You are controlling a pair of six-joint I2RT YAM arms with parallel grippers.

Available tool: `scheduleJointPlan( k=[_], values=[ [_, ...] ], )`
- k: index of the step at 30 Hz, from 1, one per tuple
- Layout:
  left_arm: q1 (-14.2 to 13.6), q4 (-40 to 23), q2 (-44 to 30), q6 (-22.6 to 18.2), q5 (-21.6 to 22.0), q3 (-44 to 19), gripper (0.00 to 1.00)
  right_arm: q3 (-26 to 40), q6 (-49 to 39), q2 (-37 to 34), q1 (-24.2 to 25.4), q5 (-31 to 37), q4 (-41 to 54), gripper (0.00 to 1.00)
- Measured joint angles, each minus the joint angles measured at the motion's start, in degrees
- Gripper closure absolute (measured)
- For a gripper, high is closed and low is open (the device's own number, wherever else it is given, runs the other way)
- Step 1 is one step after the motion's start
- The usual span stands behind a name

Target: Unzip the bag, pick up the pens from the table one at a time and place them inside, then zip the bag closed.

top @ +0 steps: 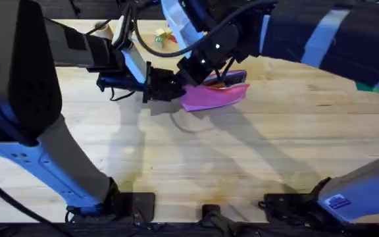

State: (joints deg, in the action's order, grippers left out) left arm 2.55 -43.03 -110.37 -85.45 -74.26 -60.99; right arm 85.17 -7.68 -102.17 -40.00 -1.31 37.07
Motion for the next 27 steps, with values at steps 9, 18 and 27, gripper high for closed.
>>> scheduleJointPlan(
  k=[9,18,27],
  values=[
    [-0.1,0.1,0.0,0.0,-0.2,0.0,0.959,0.0,0.4,0.0,5.0,-2.0,2.1,0.967],
    [-0.3,0.2,0.0,0.2,-0.8,0.0,0.958,0.0,0.8,0.0,10.0,-4.6,4.4,0.967],
    [-0.3,0.2,-0.1,0.2,-1.1,0.0,0.958,0.0,0.9,0.0,16.4,-5.8,6.2,0.967]
  ],
)
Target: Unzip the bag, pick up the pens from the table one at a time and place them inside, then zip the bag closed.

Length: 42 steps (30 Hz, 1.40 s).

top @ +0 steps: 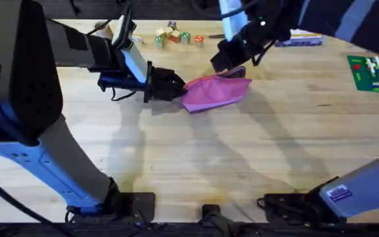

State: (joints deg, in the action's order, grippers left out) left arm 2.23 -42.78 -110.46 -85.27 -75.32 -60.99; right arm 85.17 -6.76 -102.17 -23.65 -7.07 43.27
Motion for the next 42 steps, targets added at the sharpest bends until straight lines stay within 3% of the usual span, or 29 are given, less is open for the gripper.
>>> scheduleJointPlan(
  k=[16,19,25,33,39,40,42],
  values=[
    [-0.9,-0.4,-0.2,0.0,0.0,0.0,0.959,0.0,0.6,0.0,15.2,-0.9,2.7,0.966],
    [-0.9,-0.3,-0.2,0.0,0.0,0.0,0.958,-0.9,0.8,0.0,16.3,-1.7,2.3,0.967],
    [-1.0,-0.2,-0.2,0.0,0.1,0.0,0.958,-9.4,5.1,-1.2,19.7,-3.4,-7.9,0.967],
    [-1.1,-0.2,-0.2,0.0,0.1,0.0,0.958,-10.2,9.3,-1.2,20.5,-4.7,-8.6,0.967],
    [-0.4,-0.9,-0.2,0.0,0.8,0.1,0.959,-10.2,4.7,3.9,20.8,-1.1,-8.0,0.136],
    [-0.3,-0.9,-0.2,0.0,0.8,0.1,0.959,-10.2,3.9,5.4,20.6,-1.0,-7.8,0.038],
    [-0.3,-0.9,-0.2,0.0,0.8,0.1,0.959,-10.2,3.3,8.4,19.8,-1.0,-7.0,0.007]
  ],
)
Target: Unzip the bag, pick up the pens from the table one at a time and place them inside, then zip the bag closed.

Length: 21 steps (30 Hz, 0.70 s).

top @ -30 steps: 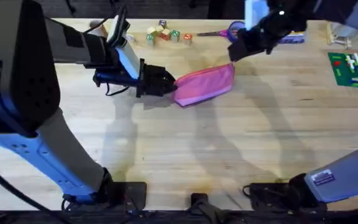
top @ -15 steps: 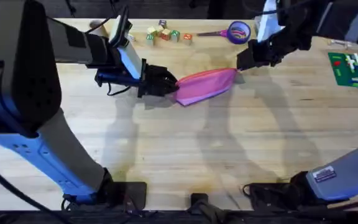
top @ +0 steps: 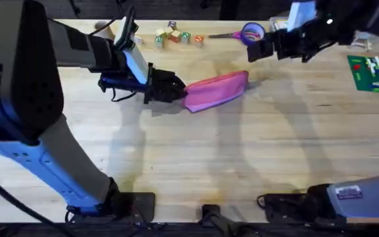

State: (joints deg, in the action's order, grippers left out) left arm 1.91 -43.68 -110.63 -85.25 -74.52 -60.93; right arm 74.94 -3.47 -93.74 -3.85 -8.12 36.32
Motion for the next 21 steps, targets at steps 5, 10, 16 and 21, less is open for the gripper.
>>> scheduleJointPlan(
  k=[5,10,16,21],
  values=[
    [0.0,0.0,0.0,0.0,0.0,0.0,0.959,0.0,-1.2,5.6,-2.2,0.0,3.2,0.005],
    [0.0,0.0,0.0,0.0,0.1,0.0,0.959,0.0,-3.0,11.4,-5.7,0.0,6.4,0.004],
    [0.0,0.0,0.0,0.0,0.2,0.0,0.946,0.0,-3.8,15.8,-8.0,0.0,6.4,0.004],
    [0.3,0.1,0.0,0.0,-0.5,0.0,0.195,0.0,-4.1,16.4,-8.7,0.0,6.9,0.004]
  ],
)
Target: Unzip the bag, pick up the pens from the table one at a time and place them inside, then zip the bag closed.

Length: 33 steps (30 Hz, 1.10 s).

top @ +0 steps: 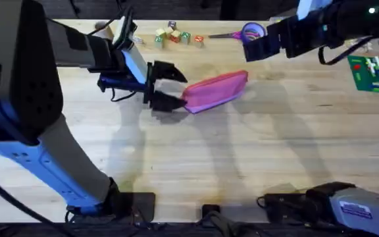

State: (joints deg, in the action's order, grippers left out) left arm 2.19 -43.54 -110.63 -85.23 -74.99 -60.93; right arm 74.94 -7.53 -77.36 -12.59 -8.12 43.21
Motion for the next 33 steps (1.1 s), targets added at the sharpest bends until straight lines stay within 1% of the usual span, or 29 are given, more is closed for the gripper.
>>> scheduleJointPlan(
  k=[1,2,3,9,10,14,18,23,25,28,30,31,33],
  values=[
    [0.0,0.0,0.0,0.2,-0.1,0.0,0.056,0.0,0.0,0.0,-0.1,0.0,0.3,0.004],
    [0.1,0.0,0.0,0.2,-0.1,0.0,0.020,0.0,0.0,0.0,-0.3,0.0,0.5,0.004],
    [0.1,0.2,0.0,0.2,0.0,0.0,0.007,0.0,-0.1,0.0,-0.7,0.0,0.5,0.004],
    [0.1,0.2,0.2,0.1,1.2,0.0,0.004,0.0,-1.4,0.4,-0.9,0.0,0.9,0.003],
    [0.1,-0.2,2.0,0.1,3.4,0.0,0.004,0.0,-2.0,1.7,-0.9,0.0,1.9,0.004],
    [0.2,-0.9,8.2,0.2,6.8,0.0,0.004,0.0,-2.6,4.0,-0.9,0.0,2.2,0.004],
    [0.2,-0.9,16.6,2.6,10.6,0.0,0.004,0.0,-2.9,4.9,-0.9,0.0,2.4,0.003],
    [0.2,-1.0,26.4,8.6,16.7,0.0,0.004,0.0,-3.0,4.9,-0.9,0.0,4.6,0.004],
    [0.2,-1.0,30.0,11.8,19.4,0.0,0.004,0.0,-3.0,4.9,-0.9,0.0,5.9,0.003],
    [0.2,-0.7,35.1,17.7,24.2,0.0,0.004,0.0,-3.1,5.7,-0.9,0.0,7.5,0.004],
    [0.2,-0.2,38.3,22.1,27.6,0.0,0.004,0.0,-3.1,6.9,-0.9,0.0,8.2,0.004],
    [0.2,0.8,42.0,29.0,32.1,0.0,0.006,0.0,-3.1,9.2,-0.9,0.0,9.6,0.004],
    [0.2,1.2,44.2,34.2,35.2,0.0,0.006,0.0,-3.1,10.8,-0.9,0.0,10.7,0.004]
  ],
)
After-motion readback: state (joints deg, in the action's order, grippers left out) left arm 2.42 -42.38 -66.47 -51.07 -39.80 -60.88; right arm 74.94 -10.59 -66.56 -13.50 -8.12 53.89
